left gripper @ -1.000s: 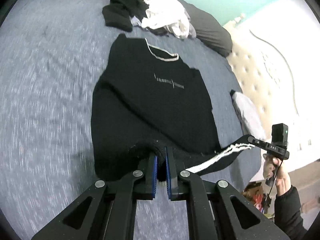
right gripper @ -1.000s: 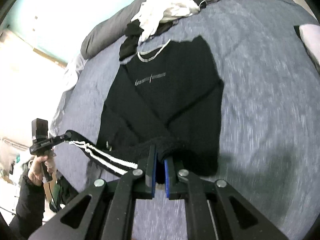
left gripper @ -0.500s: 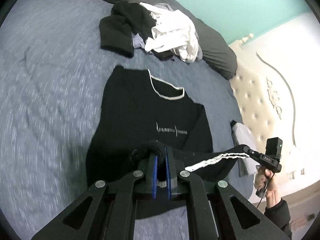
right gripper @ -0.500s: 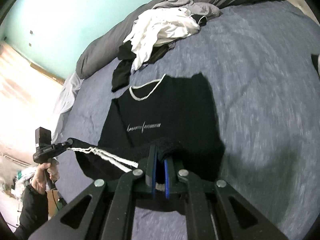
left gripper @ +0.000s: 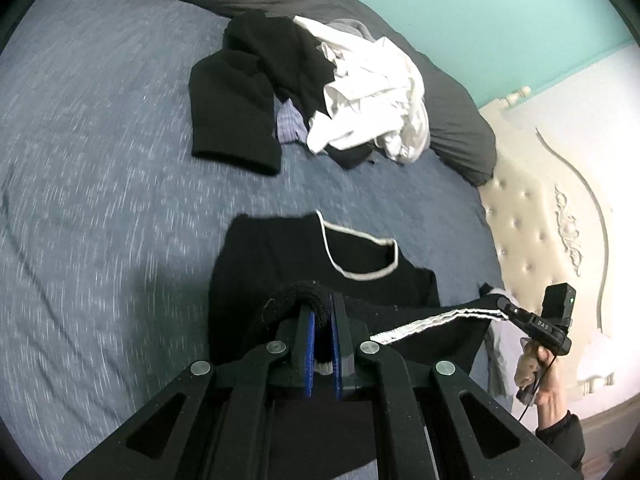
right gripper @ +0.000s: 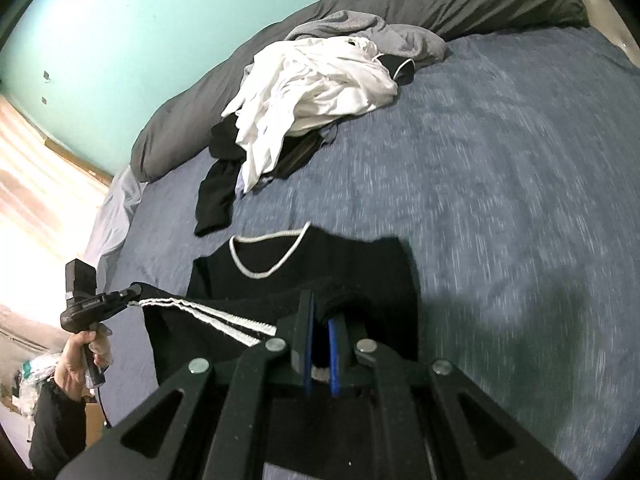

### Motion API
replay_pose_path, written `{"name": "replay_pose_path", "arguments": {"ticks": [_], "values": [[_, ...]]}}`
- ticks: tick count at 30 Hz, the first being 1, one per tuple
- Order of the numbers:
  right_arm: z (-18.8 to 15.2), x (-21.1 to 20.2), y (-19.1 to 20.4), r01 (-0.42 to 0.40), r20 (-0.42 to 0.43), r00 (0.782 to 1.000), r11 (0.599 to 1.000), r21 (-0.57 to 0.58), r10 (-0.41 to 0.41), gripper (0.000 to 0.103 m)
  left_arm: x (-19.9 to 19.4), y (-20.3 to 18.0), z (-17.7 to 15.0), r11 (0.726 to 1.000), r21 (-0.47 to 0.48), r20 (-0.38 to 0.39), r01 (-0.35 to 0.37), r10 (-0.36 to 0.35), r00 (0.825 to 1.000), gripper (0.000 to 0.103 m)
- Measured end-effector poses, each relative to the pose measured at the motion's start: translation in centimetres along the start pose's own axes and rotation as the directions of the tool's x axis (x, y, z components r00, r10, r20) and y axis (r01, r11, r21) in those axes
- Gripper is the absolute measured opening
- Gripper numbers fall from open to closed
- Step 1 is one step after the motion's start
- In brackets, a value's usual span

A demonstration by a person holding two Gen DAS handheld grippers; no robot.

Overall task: Fold clothes
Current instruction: 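Lift the hem with both tools and fold it toward the collar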

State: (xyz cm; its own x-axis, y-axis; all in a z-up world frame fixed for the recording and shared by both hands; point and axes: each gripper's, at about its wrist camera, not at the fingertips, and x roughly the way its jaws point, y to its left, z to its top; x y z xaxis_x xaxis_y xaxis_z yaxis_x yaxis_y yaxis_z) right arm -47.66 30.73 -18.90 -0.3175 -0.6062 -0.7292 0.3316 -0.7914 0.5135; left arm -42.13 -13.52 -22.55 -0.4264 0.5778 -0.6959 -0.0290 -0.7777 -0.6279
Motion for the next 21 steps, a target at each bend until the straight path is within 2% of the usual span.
{"name": "replay_pose_path", "arguments": {"ticks": [14, 21], "values": [[4.4, 6.5, -3.4, 0.028, 0.027, 0.999, 0.999, 0.037, -0.029, 0.006, 5.9, 2.5, 5.4, 1.0, 0.0, 0.007, -0.023, 0.023, 1.0, 0.007], [5.2, 9.7, -4.5, 0.056, 0.021, 0.998, 0.998, 0.033, -0.056, 0.006, 8.8, 4.5, 6.3, 0.998, -0.029, -0.001, -0.049, 0.049, 0.999, 0.007]]}}
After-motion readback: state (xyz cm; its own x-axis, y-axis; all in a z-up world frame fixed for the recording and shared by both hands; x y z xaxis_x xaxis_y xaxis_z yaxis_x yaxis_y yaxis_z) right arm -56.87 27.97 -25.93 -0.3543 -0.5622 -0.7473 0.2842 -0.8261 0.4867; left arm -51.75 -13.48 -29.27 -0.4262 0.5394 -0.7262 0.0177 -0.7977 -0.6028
